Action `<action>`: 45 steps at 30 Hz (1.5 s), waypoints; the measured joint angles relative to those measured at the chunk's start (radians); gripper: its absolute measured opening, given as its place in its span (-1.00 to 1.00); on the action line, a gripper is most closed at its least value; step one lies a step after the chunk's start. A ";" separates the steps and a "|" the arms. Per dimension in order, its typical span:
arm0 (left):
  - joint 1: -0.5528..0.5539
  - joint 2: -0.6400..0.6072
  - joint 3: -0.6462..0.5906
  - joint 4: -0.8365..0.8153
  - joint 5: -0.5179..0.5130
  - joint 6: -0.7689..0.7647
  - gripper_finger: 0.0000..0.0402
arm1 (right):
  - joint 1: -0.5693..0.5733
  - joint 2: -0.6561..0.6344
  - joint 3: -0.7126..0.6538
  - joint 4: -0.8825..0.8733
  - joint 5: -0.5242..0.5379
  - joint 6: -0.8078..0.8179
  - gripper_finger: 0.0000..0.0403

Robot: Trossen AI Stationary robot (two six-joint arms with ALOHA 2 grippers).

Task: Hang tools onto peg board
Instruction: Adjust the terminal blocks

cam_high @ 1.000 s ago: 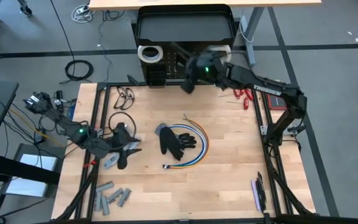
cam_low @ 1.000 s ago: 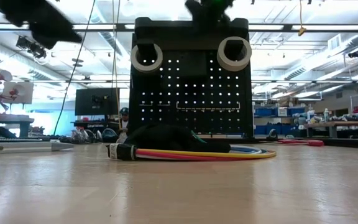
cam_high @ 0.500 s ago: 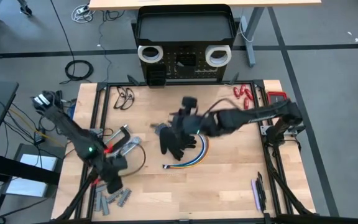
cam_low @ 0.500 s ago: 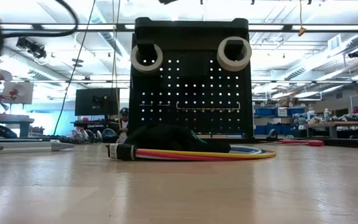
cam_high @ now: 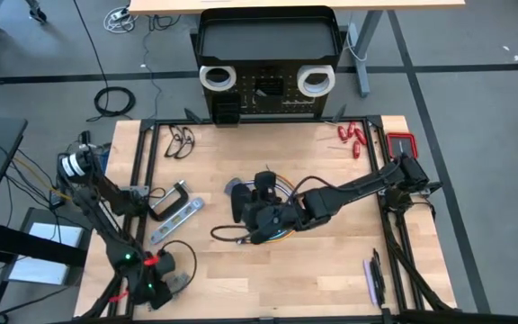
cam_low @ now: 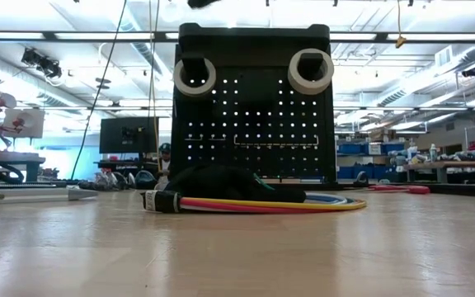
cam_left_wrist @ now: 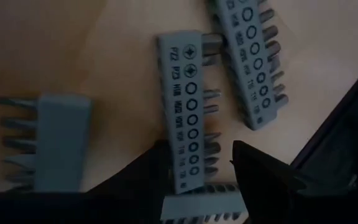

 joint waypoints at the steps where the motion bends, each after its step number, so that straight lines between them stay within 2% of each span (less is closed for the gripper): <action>1: -0.001 0.020 0.018 -0.015 -0.011 -0.002 -0.07 | 0.004 0.000 0.000 0.003 0.000 0.006 -0.32; 5: 0.008 0.072 0.084 -0.136 -0.111 0.014 -0.07 | 0.017 -0.001 0.000 0.011 0.000 0.010 -0.31; 7: 0.017 0.096 0.104 -0.180 -0.194 0.020 -0.09 | 0.023 -0.003 0.000 0.012 0.001 0.016 -0.31; 12: 0.066 0.144 0.114 -0.240 -0.409 0.099 -0.24 | 0.046 -0.003 0.000 0.011 0.012 0.026 -0.31; 15: 0.111 0.163 0.113 -0.255 -0.494 0.149 -0.36 | 0.061 -0.003 0.000 0.010 0.022 0.026 -0.31; 20: 0.228 0.180 0.108 -0.284 -0.686 0.275 -0.54 | 0.084 -0.003 0.000 0.010 0.046 0.034 -0.31; 24: 0.311 0.164 0.172 -0.356 -0.737 0.441 -0.59 | 0.088 -0.003 0.000 0.010 0.046 0.045 -0.31; 27: 0.331 0.136 0.254 -0.414 -0.669 0.587 -0.57 | 0.088 -0.003 0.000 0.007 0.046 0.060 -0.31; 30: 0.322 0.135 0.328 -0.504 -0.465 0.657 -0.52 | 0.089 -0.003 0.000 0.003 0.045 0.069 -0.31; 34: 0.265 0.133 0.374 -0.561 -0.155 0.616 -0.44 | 0.089 -0.003 0.000 -0.012 0.044 0.100 -0.31; 37: 0.201 0.133 0.376 -0.558 0.024 0.526 -0.37 | 0.089 -0.003 0.000 -0.029 0.042 0.126 -0.31; 39: 0.154 0.136 0.376 -0.565 0.099 0.466 -0.31 | 0.090 -0.003 0.000 -0.037 0.039 0.141 -0.31; 45: 0.076 0.168 0.377 -0.625 0.206 0.335 -0.22 | 0.092 -0.003 0.000 -0.032 0.034 0.143 -0.31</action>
